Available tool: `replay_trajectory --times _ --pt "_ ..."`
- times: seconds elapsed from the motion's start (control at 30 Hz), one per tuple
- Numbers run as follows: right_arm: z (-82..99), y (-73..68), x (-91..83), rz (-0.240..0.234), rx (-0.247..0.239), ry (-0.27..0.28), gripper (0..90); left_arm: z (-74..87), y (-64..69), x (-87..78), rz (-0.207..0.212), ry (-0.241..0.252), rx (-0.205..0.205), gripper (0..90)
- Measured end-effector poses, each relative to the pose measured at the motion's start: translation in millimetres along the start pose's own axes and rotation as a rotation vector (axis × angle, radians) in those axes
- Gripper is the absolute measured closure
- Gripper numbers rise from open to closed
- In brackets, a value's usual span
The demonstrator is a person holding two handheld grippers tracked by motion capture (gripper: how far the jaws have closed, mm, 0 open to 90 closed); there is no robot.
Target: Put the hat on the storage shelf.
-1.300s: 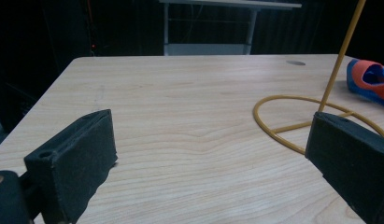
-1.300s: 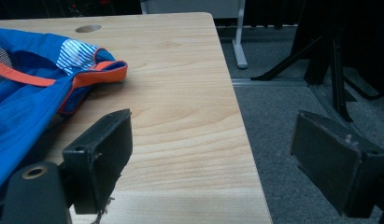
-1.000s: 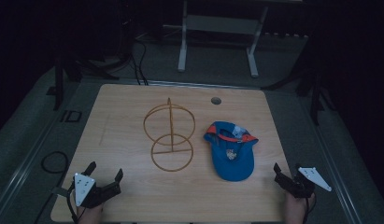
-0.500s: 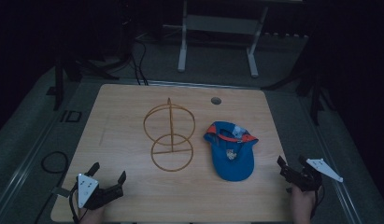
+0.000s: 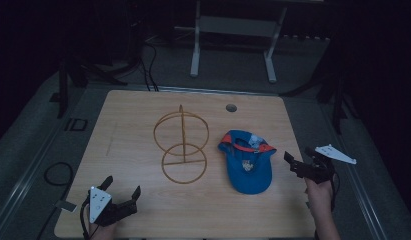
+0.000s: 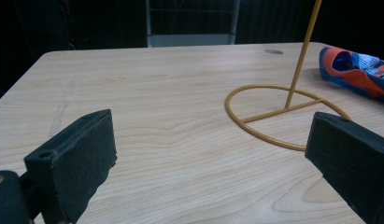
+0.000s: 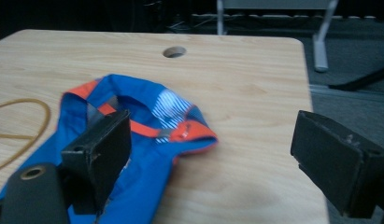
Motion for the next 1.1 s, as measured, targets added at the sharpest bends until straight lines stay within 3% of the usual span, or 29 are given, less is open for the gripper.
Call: replay_trajectory --times 0.13,0.17,0.33,0.47,0.7,0.73,1.03,1.1 --pt "-8.4 -6.5 10.5 -0.031 -0.024 -0.009 12.3 1.6 0.5 0.6 0.001 -0.021 0.003 2.2" --pt "-11.9 -11.3 15.6 -0.069 -0.032 -0.008 12.6 2.1 0.7 0.8 0.003 -0.025 0.007 2.2" --pt "-15.2 -17.7 27.6 -0.092 -0.059 -0.035 13.1 1.0 1.4 0.0 0.007 -0.020 0.006 2.2" --pt "-18.1 -20.2 38.2 -0.114 -0.054 -0.057 13.1 1.3 0.5 -0.3 0.004 -0.024 0.003 2.2" --pt "-21.4 -23.3 53.9 -0.126 -0.072 -0.089 13.2 1.2 1.0 -0.4 0.006 -0.025 0.007 2.2" --pt "-21.9 -23.1 63.0 -0.125 -0.076 -0.103 13.6 1.3 1.3 -0.3 0.005 -0.028 0.013 2.2" --pt "-24.0 -20.8 88.8 -0.117 -0.078 -0.116 18.1 1.7 1.1 -0.6 0.008 -0.035 0.018 2.2" --pt "-22.4 -21.3 98.6 -0.106 -0.090 -0.139 18.7 1.6 1.5 -0.8 0.012 -0.034 0.017 2.2"
Point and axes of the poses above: each handheld gripper's, and its own axes: x roughly forward along the jaws, z roughly out of its underside, y roughly to its right, the point moved 7 cm from there along x, roughly forward along the jaws, and after that the axes turned 7 degrees about -z, right-handed, at the moved point
